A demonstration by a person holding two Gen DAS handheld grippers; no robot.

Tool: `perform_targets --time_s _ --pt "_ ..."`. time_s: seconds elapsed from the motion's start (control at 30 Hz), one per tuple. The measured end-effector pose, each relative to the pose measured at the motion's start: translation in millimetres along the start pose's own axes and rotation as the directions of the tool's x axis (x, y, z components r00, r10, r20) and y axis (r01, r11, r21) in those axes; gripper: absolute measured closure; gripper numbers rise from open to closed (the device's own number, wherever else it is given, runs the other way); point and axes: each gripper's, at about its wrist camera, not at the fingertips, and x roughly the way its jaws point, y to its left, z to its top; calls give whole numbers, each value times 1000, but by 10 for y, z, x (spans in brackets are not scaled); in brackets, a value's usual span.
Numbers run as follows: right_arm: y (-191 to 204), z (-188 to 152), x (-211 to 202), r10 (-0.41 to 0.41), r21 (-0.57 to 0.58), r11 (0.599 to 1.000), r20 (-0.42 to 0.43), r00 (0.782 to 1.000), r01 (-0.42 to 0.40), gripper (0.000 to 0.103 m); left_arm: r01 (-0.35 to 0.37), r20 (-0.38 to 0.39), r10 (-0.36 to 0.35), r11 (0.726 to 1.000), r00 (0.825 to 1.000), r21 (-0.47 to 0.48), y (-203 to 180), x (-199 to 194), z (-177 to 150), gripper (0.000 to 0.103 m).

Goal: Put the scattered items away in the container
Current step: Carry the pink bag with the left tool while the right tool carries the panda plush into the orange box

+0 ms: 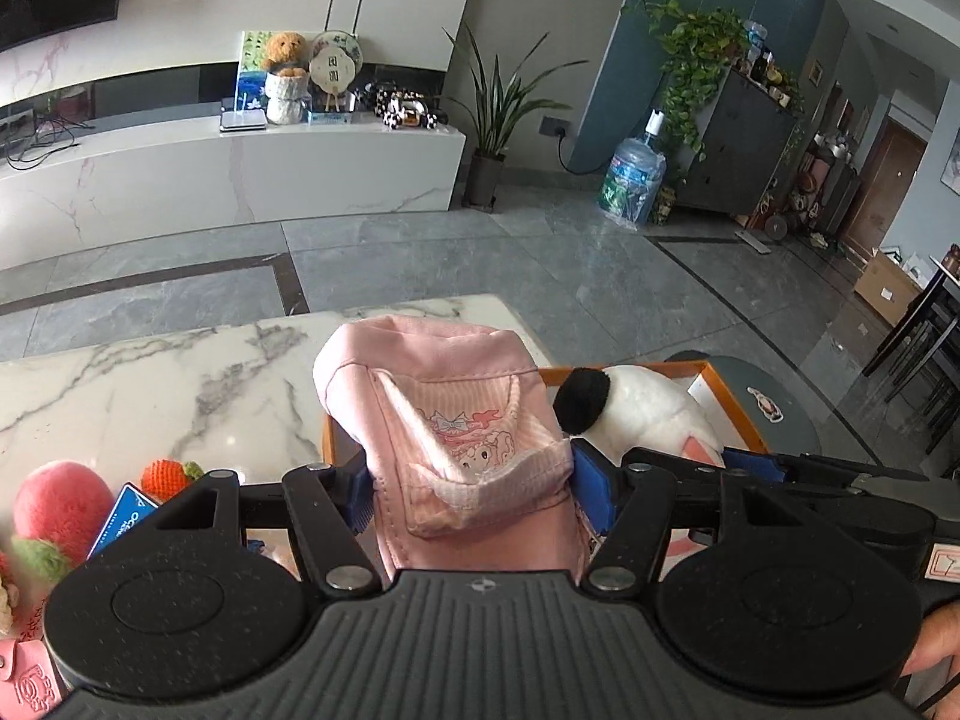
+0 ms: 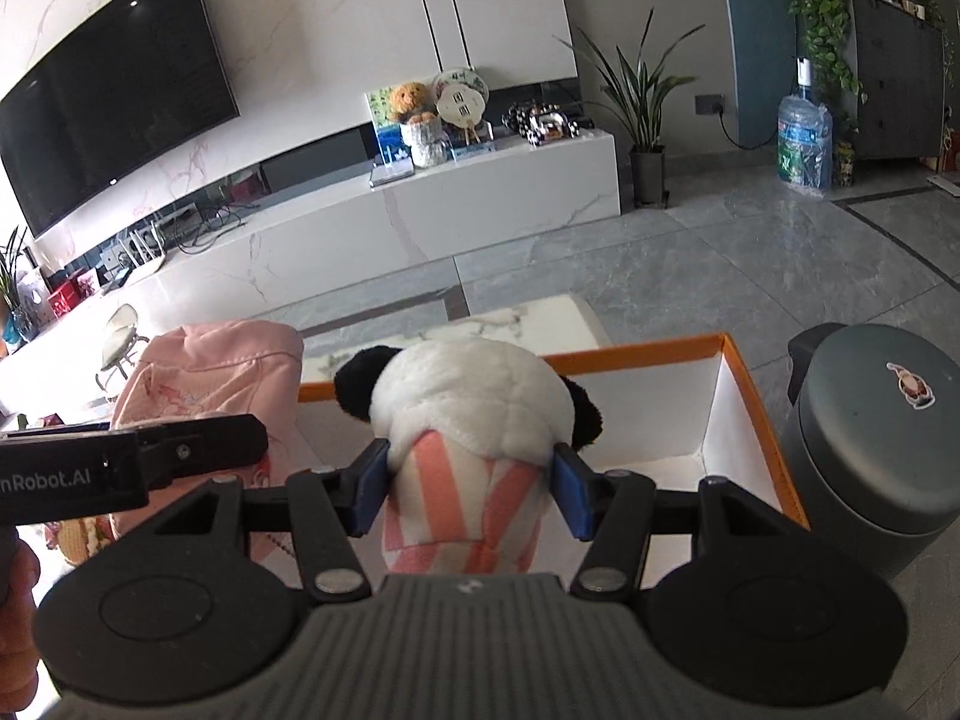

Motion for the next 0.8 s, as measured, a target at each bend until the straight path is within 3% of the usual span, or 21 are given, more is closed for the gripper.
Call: perform_targets --time_s 0.27,0.5,0.8 --pt "-151 -33 342 6 36 999 -128 992 -2 43 0 -107 2 1000 994 24 -47 385 -64 28" --pt "-246 -47 589 -13 57 998 -206 978 25 43 -73 -128 86 992 988 102 -139 553 -81 27" --pt "-410 -41 584 -36 95 994 -201 979 56 43 -100 -146 136 968 980 229 -369 676 -130 23"
